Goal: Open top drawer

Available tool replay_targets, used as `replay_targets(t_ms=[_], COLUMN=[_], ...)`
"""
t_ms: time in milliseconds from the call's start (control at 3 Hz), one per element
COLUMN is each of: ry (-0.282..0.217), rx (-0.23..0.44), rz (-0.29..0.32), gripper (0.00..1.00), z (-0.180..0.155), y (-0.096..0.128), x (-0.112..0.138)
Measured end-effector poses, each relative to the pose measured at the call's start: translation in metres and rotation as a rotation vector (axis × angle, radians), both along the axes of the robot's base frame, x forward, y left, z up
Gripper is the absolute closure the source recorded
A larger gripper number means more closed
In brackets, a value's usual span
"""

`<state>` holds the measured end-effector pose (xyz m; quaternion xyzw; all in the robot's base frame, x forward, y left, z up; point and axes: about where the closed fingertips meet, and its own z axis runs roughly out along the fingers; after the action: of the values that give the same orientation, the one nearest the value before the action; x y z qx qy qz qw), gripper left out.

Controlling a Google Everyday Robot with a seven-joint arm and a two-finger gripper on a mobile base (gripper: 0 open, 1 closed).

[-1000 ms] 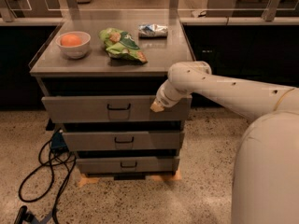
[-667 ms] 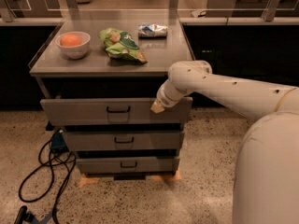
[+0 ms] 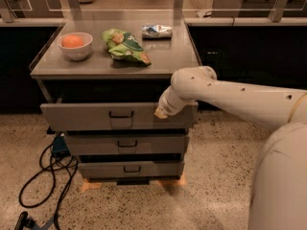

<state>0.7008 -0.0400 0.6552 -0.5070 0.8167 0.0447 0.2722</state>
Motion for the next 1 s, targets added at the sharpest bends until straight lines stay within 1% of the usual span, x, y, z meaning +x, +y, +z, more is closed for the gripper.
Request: replay_targets(t_ms=[667, 1000], ry=[-0.002, -0.002], rx=[0.004, 0.004], rz=[0.000, 0.000], gripper=[1.00, 1.00], z=[0.0037, 0.0051], y=[0.0005, 0.0003], x=[-0.0087, -0.0088])
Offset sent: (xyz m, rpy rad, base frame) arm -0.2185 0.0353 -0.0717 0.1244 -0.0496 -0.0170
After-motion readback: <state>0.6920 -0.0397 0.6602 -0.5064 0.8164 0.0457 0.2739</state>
